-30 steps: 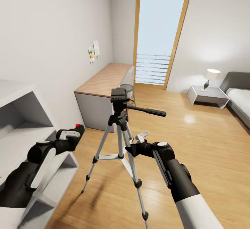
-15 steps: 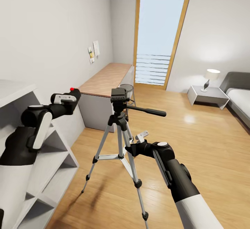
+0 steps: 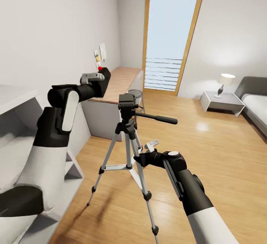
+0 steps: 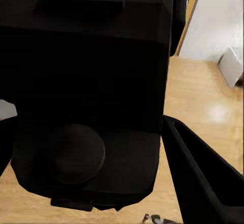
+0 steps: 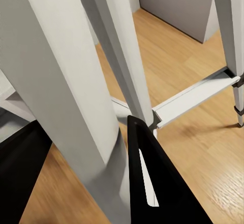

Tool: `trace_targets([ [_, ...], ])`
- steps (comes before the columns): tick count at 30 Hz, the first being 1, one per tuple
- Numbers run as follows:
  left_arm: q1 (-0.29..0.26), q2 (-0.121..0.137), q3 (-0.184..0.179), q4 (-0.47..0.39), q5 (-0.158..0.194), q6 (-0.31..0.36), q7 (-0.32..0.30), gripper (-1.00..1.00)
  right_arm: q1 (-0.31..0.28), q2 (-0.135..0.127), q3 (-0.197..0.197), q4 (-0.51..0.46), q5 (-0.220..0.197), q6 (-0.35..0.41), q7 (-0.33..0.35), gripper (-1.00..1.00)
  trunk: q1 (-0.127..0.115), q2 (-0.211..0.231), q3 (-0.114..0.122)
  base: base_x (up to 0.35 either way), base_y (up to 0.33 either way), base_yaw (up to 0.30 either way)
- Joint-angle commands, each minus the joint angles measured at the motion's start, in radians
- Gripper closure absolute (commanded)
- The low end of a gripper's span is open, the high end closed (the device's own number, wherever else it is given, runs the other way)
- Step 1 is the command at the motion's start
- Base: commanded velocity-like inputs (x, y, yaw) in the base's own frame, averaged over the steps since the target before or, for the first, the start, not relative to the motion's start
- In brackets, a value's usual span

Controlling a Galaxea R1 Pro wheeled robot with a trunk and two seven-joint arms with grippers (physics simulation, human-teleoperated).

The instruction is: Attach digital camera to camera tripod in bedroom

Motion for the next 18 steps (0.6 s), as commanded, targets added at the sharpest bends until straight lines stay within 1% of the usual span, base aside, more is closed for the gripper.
trace_targets([
  [1, -0.014, -0.01, 0.0, 0.018, -0.016, 0.005, 0.009, 1.0, -0.001, 0.0, -0.001, 0.0, 0.098, -0.006, 0.007, 1.0, 0.001, -0.001, -0.002, 0.0, 0.0, 0.0],
  [2, -0.043, -0.028, 0.0, 0.056, -0.024, 0.004, 0.013, 1.0, -0.001, 0.0, -0.001, 0.0, 0.098, -0.006, 0.007, 1.0, 0.001, -0.001, -0.002, 0.0, 0.0, 0.0],
  [4, -0.074, -0.045, 0.0, 0.097, -0.038, 0.005, 0.02, 1.0, -0.001, 0.0, -0.001, 0.0, 0.098, -0.006, 0.007, 1.0, 0.001, -0.001, -0.002, 0.0, 0.0, 0.0],
  [5, -0.11, -0.059, 0.0, 0.138, -0.058, 0.005, 0.026, 1.0, -0.001, 0.0, -0.001, 0.0, 0.098, -0.006, 0.007, 1.0, 0.001, -0.001, -0.002, 0.0, 0.0, 0.0],
  [6, -0.128, -0.064, 0.0, 0.158, -0.069, 0.005, 0.028, 1.0, -0.001, 0.0, -0.001, 0.0, 0.098, -0.006, 0.007, 1.0, 0.001, -0.001, -0.002, 0.0, 0.0, 0.0],
  [7, -0.162, -0.074, 0.0, 0.199, -0.088, 0.005, 0.032, 1.0, -0.001, 0.0, -0.001, 0.0, 0.098, -0.006, 0.007, 1.0, 0.001, -0.001, -0.002, 0.0, 0.0, 0.0],
  [8, -0.179, -0.078, 0.0, 0.219, -0.096, 0.005, 0.033, 1.0, -0.001, 0.0, -0.001, -0.001, 0.098, -0.006, 0.007, 1.0, 0.001, -0.001, -0.002, 0.0, 0.0, 0.0],
  [9, -0.212, -0.085, 0.001, 0.258, -0.106, 0.005, 0.031, 1.0, -0.001, 0.0, -0.002, -0.001, 0.098, -0.005, 0.007, 1.0, 0.001, -0.001, -0.002, 0.0, 0.0, 0.0],
  [10, -0.227, -0.089, 0.001, 0.276, -0.109, 0.005, 0.03, 1.0, -0.001, 0.0, -0.002, 0.0, 0.098, -0.005, 0.007, 1.0, 0.001, -0.001, -0.002, 0.0, 0.0, 0.0],
  [11, -0.257, -0.095, 0.001, 0.306, -0.113, 0.006, 0.027, 1.0, -0.001, 0.0, -0.002, -0.001, 0.098, -0.004, 0.007, 1.0, 0.001, -0.001, -0.002, 0.0, 0.0, 0.0],
  [12, -0.271, -0.097, 0.001, 0.32, -0.114, 0.006, 0.026, 1.0, -0.001, 0.0, -0.002, -0.001, 0.098, -0.003, 0.007, 1.0, 0.001, -0.001, -0.002, 0.0, 0.0, 0.0],
  [13, -0.297, -0.101, 0.001, 0.344, -0.114, 0.007, 0.022, 1.0, -0.001, 0.0, -0.002, -0.001, 0.098, -0.003, 0.007, 1.0, 0.001, -0.001, -0.002, 0.0, 0.0, 0.0],
  [15, -0.319, -0.103, 0.001, 0.368, -0.11, 0.008, 0.011, 1.0, -0.001, 0.0, -0.002, 0.0, 0.099, -0.002, 0.007, 1.0, 0.001, -0.001, -0.002, 0.0, 0.0, 0.0],
  [16, -0.329, -0.103, 0.001, 0.378, -0.106, 0.008, 0.001, 1.0, -0.001, 0.0, -0.002, 0.0, 0.099, -0.002, 0.007, 1.0, 0.001, -0.001, -0.002, 0.0, 0.0, 0.0],
  [18, -0.349, -0.105, 0.001, 0.401, -0.093, 0.008, -0.048, 1.0, -0.001, 0.0, -0.002, 0.0, 0.099, -0.002, 0.007, 1.0, 0.001, -0.001, -0.002, 0.0, 0.0, 0.0],
])
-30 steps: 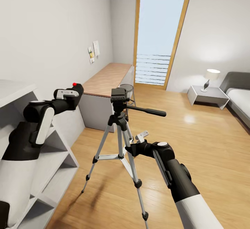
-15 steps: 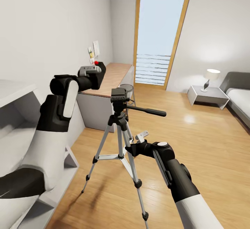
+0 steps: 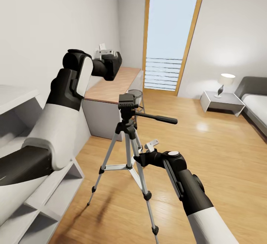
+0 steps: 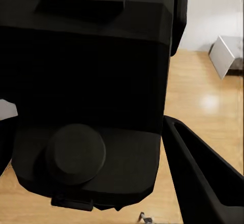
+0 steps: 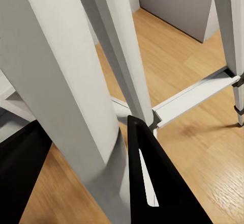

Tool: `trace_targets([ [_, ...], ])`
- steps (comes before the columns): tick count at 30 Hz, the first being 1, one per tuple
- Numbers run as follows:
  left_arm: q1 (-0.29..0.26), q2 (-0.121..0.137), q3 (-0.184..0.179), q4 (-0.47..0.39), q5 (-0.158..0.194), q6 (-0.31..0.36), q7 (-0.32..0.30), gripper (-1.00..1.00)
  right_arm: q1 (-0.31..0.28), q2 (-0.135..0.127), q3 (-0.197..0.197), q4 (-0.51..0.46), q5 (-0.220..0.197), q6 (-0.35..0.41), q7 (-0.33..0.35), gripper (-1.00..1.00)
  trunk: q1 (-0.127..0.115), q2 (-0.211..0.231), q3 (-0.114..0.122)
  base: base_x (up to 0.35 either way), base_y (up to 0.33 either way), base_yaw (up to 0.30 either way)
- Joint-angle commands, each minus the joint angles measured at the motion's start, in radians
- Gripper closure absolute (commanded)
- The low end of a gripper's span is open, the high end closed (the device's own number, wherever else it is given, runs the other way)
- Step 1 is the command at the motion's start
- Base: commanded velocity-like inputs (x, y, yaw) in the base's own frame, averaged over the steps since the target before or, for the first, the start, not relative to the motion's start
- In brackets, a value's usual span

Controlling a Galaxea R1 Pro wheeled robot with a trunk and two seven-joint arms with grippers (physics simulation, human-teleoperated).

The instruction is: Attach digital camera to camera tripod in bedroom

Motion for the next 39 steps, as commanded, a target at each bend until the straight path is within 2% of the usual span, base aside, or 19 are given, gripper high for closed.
trace_targets([
  [1, 0.0, -0.004, -0.003, 0.005, 0.003, 0.009, 0.008, 1.0, -0.001, 0.006, -0.006, 0.0, 0.005, 0.005, 0.014, 1.0, 0.001, -0.002, -0.002, 0.0, 0.0, 0.0],
  [3, 0.0, -0.003, -0.003, 0.008, 0.003, 0.009, 0.012, 1.0, -0.002, 0.006, -0.005, -0.001, 0.016, 0.006, 0.02, 1.0, 0.001, -0.002, -0.002, 0.0, 0.0, 0.0],
  [7, 0.001, -0.001, -0.01, 0.004, 0.002, 0.009, 0.01, 1.0, -0.001, 0.004, -0.003, -0.003, 0.014, 0.008, 0.018, 1.0, 0.001, -0.002, -0.002, 0.0, 0.0, 0.0],
  [13, 0.001, 0.001, -0.043, 0.002, 0.001, 0.012, 0.01, 1.0, -0.001, -0.01, 0.005, -0.016, 0.01, 0.009, 0.013, 1.0, 0.001, -0.002, -0.002, 0.0, 0.0, 0.0],
  [27, 0.001, 0.008, -0.121, -0.034, 0.012, 0.012, -0.004, 1.0, 0.0, -0.012, 0.008, -0.019, 0.01, 0.009, 0.013, 1.0, 0.001, -0.002, -0.002, 0.0, 0.0, 0.0],
  [32, 0.002, 0.035, -0.148, -0.062, 0.038, 0.009, -0.032, 1.0, 0.0, -0.012, 0.008, -0.019, 0.01, 0.009, 0.013, 1.0, 0.001, -0.002, -0.002, 0.0, 0.0, 0.0],
  [39, 0.002, 0.074, -0.187, -0.1, 0.042, 0.001, -0.07, 1.0, 0.0, -0.013, 0.008, -0.019, 0.011, 0.009, 0.012, 1.0, 0.001, -0.002, -0.002, 0.0, 0.0, 0.0],
])
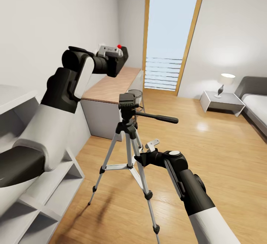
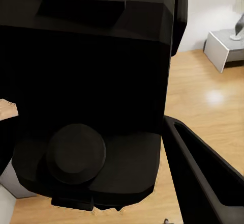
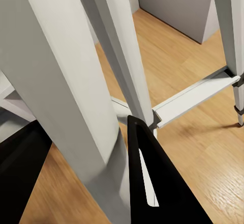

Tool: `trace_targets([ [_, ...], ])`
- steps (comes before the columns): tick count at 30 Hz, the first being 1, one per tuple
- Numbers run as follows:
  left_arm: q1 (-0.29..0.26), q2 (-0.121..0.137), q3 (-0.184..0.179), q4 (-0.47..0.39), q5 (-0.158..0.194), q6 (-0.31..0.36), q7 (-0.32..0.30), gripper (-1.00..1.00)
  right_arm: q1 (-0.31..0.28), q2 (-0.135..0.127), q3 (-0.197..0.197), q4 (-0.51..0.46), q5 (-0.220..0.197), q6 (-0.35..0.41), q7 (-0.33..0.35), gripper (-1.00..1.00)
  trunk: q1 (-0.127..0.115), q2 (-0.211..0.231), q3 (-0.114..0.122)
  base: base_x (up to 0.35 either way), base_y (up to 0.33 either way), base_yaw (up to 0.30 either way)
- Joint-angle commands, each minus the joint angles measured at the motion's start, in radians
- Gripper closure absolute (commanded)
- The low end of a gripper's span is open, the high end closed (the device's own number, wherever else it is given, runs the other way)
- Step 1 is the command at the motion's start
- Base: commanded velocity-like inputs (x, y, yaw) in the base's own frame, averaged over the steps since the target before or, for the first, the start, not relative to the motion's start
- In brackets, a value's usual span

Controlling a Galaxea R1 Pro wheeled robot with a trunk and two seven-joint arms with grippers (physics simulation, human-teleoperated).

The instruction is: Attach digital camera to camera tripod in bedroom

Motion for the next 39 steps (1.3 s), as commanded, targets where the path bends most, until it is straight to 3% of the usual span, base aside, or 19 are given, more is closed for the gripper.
trace_targets([
  [1, -0.001, 0.006, -0.006, -0.006, -0.003, 0.003, -0.01, 1.0, -0.001, 0.001, -0.001, -0.001, 0.016, 0.0, 0.007, 1.0, 0.001, -0.002, -0.002, 0.0, 0.0, 0.0],
  [6, -0.001, 0.034, -0.033, -0.034, -0.002, 0.002, -0.037, 1.0, -0.001, 0.001, 0.0, -0.001, 0.013, 0.0, 0.002, 1.0, 0.001, -0.002, -0.002, 0.0, 0.0, 0.0],
  [7, -0.001, 0.135, -0.131, -0.171, -0.001, 0.003, -0.385, 1.0, -0.001, 0.001, -0.001, -0.001, 0.016, 0.0, 0.001, 1.0, 0.001, -0.002, -0.002, 0.0, 0.0, 0.0],
  [21, -0.001, 0.161, -0.132, -0.198, -0.001, 0.003, -0.396, 1.0, -0.001, 0.0, -0.001, -0.001, 0.016, 0.0, 0.0, 1.0, 0.001, -0.002, -0.002, 0.0, 0.0, 0.0],
  [22, -0.001, 0.178, -0.132, -0.198, 0.0, 0.002, -0.397, 1.0, -0.001, 0.0, -0.002, -0.001, 0.016, 0.0, 0.0, 1.0, 0.001, -0.002, -0.002, 0.0, 0.0, 0.0],
  [30, -0.001, 0.219, -0.132, -0.199, 0.007, 0.003, -0.411, 1.0, -0.001, 0.001, -0.002, -0.002, 0.016, 0.0, 0.0, 1.0, 0.001, -0.002, -0.002, 0.0, 0.0, 0.0],
  [39, -0.001, 0.291, -0.132, -0.231, 0.009, -0.005, -0.615, 1.0, -0.001, 0.0, -0.002, -0.003, 0.016, 0.0, 0.001, 1.0, 0.001, -0.002, -0.002, 0.0, 0.0, 0.0],
])
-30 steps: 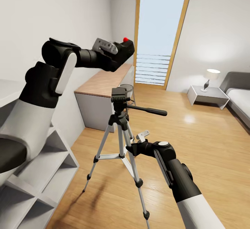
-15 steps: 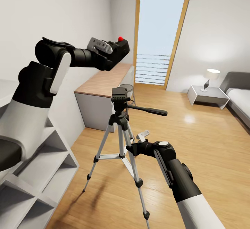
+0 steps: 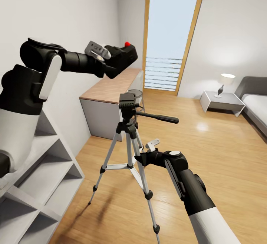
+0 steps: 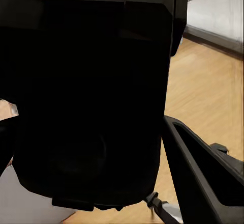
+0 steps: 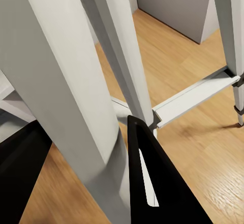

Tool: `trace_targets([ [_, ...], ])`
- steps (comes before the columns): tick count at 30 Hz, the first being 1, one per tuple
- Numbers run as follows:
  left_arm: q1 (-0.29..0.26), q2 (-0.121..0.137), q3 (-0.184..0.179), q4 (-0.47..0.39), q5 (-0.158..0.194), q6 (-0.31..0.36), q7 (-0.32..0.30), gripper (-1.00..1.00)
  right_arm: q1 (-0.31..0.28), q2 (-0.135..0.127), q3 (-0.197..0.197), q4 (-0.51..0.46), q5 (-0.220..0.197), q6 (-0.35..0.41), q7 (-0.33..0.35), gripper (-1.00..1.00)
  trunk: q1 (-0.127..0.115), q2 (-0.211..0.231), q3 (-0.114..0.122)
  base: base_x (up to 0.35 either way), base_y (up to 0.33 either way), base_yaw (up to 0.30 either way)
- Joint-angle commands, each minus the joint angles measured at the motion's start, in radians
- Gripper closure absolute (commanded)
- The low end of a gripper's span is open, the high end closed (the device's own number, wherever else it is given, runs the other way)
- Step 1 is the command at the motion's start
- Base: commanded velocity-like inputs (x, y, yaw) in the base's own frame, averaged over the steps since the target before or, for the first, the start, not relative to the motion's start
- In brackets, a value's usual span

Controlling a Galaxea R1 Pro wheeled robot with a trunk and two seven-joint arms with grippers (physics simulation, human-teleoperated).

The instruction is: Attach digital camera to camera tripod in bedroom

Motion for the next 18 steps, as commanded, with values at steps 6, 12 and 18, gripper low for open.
trace_targets([
  [6, -0.001, 0.042, -0.001, -0.005, 0.002, -0.064, -0.094, 1.0, -0.001, 0.0, -0.001, -0.002, 0.019, -0.001, 0.008, 1.0, 0.001, -0.002, -0.002, 0.0, 0.0, 0.0],
  [12, -0.001, 0.086, -0.001, 0.003, -0.002, -0.149, -0.21, 1.0, -0.001, 0.0, 0.0, -0.002, 0.02, -0.001, 0.008, 1.0, 0.001, -0.002, -0.002, 0.0, 0.0, 0.0],
  [18, -0.001, 0.12, -0.002, 0.017, -0.004, -0.204, -0.264, 1.0, -0.001, 0.0, 0.001, -0.002, 0.02, -0.001, 0.007, 1.0, 0.001, -0.002, -0.002, 0.0, 0.0, 0.0],
])
